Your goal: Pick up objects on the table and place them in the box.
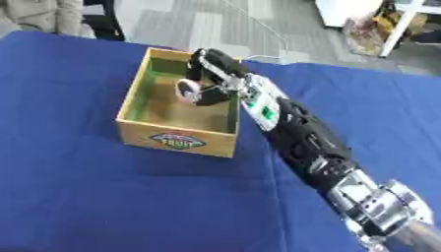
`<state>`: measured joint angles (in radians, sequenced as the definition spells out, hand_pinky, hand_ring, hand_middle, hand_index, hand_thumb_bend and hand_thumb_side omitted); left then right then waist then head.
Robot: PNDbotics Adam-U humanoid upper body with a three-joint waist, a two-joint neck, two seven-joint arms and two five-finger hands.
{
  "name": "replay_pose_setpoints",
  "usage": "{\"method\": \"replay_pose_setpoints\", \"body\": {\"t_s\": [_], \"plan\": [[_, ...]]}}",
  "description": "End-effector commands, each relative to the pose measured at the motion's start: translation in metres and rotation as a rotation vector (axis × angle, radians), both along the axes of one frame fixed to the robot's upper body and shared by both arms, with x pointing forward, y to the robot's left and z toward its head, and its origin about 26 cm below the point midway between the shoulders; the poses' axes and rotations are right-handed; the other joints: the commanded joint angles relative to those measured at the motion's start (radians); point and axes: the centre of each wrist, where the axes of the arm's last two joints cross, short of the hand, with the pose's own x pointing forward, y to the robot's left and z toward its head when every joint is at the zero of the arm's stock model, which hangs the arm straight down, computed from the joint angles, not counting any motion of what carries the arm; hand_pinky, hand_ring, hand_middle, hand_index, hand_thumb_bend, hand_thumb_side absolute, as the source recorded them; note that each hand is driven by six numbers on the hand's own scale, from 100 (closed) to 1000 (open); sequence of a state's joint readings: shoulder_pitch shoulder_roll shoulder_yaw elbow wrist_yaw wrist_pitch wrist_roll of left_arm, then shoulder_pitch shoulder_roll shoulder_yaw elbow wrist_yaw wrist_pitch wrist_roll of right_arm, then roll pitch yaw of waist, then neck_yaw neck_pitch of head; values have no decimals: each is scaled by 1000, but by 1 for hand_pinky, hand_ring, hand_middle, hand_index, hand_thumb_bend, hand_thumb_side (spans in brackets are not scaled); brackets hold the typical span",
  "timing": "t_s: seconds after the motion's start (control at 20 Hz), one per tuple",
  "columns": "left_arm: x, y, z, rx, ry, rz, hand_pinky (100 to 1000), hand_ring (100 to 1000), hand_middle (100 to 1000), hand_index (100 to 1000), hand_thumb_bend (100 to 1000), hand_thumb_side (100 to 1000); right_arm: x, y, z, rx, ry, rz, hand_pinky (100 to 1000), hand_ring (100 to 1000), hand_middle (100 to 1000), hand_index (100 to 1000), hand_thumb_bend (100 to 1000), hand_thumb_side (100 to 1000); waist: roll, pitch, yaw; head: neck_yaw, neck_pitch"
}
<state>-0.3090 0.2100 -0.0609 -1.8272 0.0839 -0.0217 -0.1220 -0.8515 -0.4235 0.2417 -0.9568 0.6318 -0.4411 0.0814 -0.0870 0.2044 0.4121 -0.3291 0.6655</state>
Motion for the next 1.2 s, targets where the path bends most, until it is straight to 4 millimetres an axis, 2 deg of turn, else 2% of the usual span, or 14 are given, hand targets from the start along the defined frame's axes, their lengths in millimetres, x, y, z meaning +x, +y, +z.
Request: {"method": "replay_pose_setpoints", "body": {"t_s": [0.05,0.1,0.2,0.35,0.55,0.6,0.75,1.0,1.2], "plan": [[-1,-1,8,-1,-29,-10,640,754,532,690,374,100,1,-2,6,-77,-6,13,359,632,499,638,100,273,6,-15,-3,-2,-7],[-1,-1,8,-1,-28,-9,640,754,532,690,375,100,1,-2,6,-102,-2,20,425,693,543,679,100,303,6,-16,-5,-1,-7],[-1,-1,7,-2,-27,-8,640,754,532,690,376,100,0,-2,7,-153,4,32,484,744,603,719,100,323,7,-17,-9,0,-7],[-1,0,7,-2,-24,-5,640,754,531,690,364,100,-2,-2,11,-184,3,42,514,763,632,740,100,326,9,-20,-16,3,-5],[-1,1,5,-2,-18,3,640,753,531,690,367,100,-6,-1,25,-178,-34,60,552,793,689,774,100,324,13,-24,-31,11,-1],[-1,2,4,-2,-16,4,640,754,531,690,367,100,-7,-2,30,-174,-44,64,606,834,744,794,100,324,14,-26,-35,13,-1],[-2,3,3,-1,-13,9,640,754,531,690,367,100,-12,-3,46,-163,-68,76,689,894,813,828,100,323,15,-30,-47,19,1],[-2,5,1,-2,-7,19,640,754,531,691,368,100,-23,-6,71,-116,-121,98,703,901,817,837,100,299,18,-37,-68,30,5],[-3,9,-1,-4,0,36,639,755,530,691,369,100,-37,-18,85,22,-149,93,675,901,782,821,100,200,21,-44,-101,51,11]]}}
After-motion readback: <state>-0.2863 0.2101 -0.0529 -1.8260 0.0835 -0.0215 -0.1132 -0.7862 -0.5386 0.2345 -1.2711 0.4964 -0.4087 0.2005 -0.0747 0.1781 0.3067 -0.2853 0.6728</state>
